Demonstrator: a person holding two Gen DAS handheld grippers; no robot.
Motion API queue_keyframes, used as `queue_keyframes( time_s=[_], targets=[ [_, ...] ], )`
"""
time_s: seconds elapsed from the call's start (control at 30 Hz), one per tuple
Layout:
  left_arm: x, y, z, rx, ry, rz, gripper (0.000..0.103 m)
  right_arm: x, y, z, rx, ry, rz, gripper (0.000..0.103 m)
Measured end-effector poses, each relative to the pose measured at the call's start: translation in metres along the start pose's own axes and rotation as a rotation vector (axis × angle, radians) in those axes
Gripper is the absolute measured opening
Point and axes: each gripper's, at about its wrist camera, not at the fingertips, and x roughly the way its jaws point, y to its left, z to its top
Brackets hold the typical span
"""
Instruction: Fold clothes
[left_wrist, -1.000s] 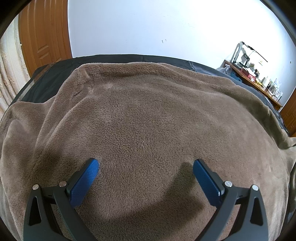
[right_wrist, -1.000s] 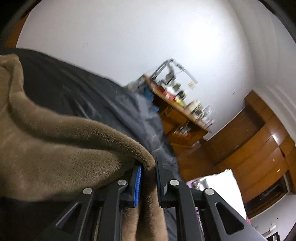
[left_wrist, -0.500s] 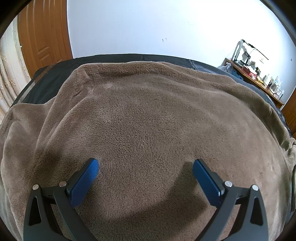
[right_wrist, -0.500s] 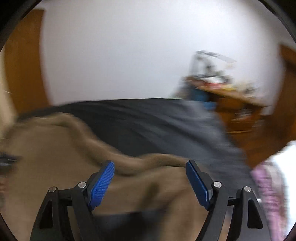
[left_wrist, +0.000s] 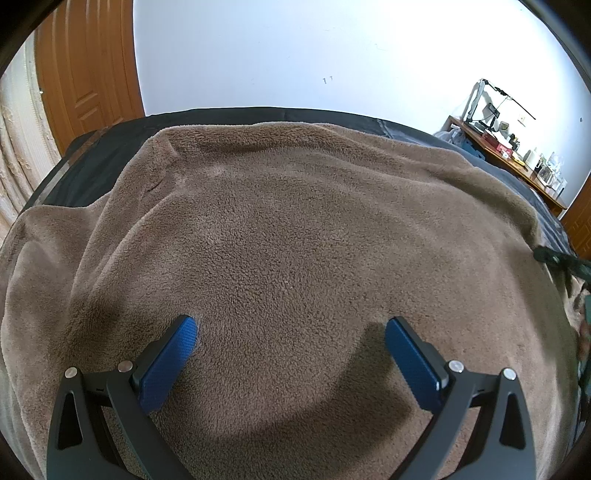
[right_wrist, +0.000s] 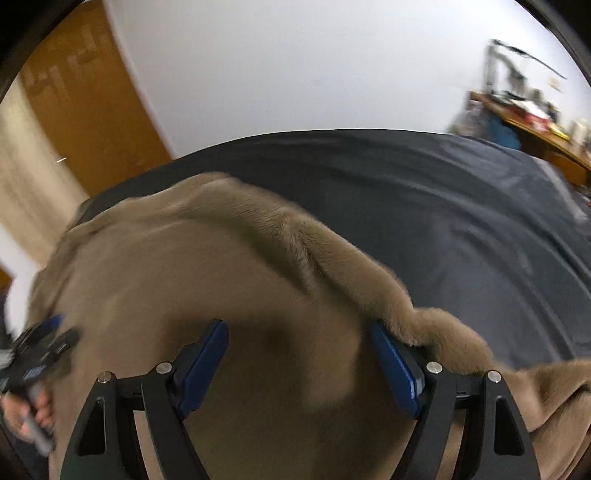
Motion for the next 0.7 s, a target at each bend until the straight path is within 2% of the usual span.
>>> queue_keyframes(
  time_s=[0.13, 0.27, 0.5, 0.63, 0.7],
  targets=[
    [0.001, -0.001, 0.0, 0.005, 0.002, 0.006, 0.102, 0.013, -0.017, 0.009, 0.022, -0.028, -0.117, 0.081],
    [0.001, -0.001, 0.0, 0.01, 0.004, 0.013, 0.102, 0.02, -0.017, 0.012, 0.0, -0.024, -0.17, 0.085],
    [0.0, -0.002, 0.0, 0.009, 0.004, 0.012, 0.102, 0.018, -0.022, 0.012, -0.006, -0.027, -0.182, 0.086],
    [0.0, -0.004, -0.001, 0.01, 0.004, 0.015, 0.102, -0.004, -0.008, 0.003, -0.037, -0.071, -0.204, 0.086],
    [0.001, -0.004, 0.0, 0.011, 0.005, 0.016, 0.102, -0.027, 0.01, -0.009, -0.082, -0.091, -0.151, 0.086]
  ],
)
